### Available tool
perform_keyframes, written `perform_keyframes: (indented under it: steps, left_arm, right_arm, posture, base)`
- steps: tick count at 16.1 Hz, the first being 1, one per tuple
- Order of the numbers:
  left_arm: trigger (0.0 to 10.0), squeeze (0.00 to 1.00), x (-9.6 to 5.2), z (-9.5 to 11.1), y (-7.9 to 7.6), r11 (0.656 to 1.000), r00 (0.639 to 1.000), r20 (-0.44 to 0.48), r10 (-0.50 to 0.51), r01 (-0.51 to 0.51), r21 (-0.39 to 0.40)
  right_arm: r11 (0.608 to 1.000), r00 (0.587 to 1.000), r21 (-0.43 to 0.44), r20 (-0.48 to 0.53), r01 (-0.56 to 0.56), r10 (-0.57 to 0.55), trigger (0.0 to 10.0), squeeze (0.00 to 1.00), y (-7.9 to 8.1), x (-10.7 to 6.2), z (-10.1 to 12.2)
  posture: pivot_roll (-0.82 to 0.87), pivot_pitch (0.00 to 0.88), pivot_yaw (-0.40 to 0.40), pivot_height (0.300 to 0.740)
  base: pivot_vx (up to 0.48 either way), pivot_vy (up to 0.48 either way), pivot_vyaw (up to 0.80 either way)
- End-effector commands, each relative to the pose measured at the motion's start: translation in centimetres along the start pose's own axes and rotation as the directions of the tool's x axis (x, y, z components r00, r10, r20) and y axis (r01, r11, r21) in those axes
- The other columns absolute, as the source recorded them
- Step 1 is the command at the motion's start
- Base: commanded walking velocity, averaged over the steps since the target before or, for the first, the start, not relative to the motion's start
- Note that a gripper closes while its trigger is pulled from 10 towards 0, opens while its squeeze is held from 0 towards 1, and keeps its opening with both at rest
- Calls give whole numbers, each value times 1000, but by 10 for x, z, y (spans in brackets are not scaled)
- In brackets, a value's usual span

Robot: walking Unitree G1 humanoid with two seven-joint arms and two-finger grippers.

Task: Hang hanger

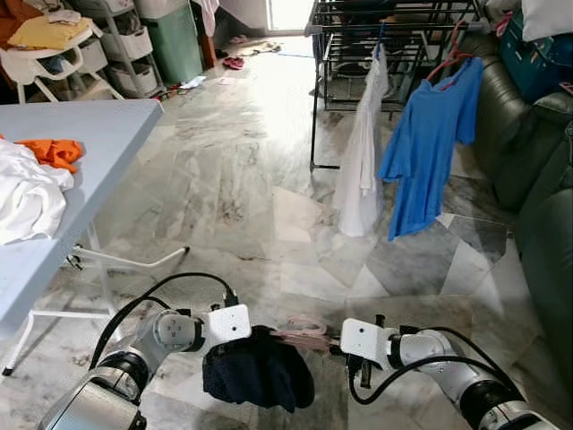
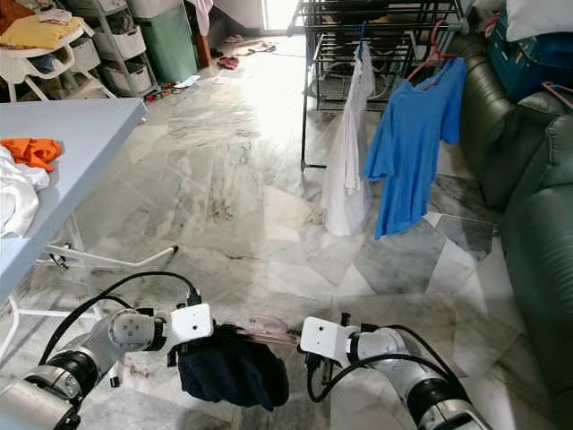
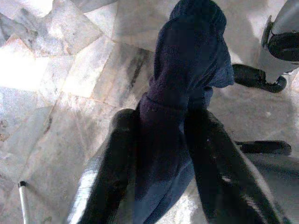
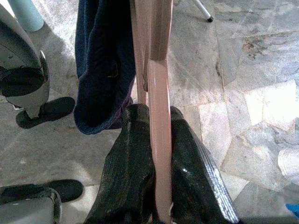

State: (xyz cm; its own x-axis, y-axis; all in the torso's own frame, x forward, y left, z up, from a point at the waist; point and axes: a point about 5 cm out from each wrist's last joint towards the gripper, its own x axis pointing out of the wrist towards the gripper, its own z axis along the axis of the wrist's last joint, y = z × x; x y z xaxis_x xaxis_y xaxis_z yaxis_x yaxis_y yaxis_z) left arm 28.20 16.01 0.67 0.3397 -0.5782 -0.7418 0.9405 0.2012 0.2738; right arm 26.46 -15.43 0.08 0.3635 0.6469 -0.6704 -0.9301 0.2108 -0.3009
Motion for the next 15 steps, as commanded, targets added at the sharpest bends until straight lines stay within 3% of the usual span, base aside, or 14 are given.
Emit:
perform_keyframes:
  steps: [1,15]
  left_arm:
    - [0,0,-2,-4,0,1000,1000,-20,-14,14,-16]
    - [0,0,-2,-8,-5,997,1000,8,-11,11,-76]
  right_arm:
    - [999,998,-33,55,21,-19,0,0,-6,2,12]
    - [999,998,-44,57,7,-4,0,0,-11,0,14]
  posture:
    - [-214,0,98,740]
    - [-201,0,90,740]
  base:
    - [0,0,0]
    - [0,0,0]
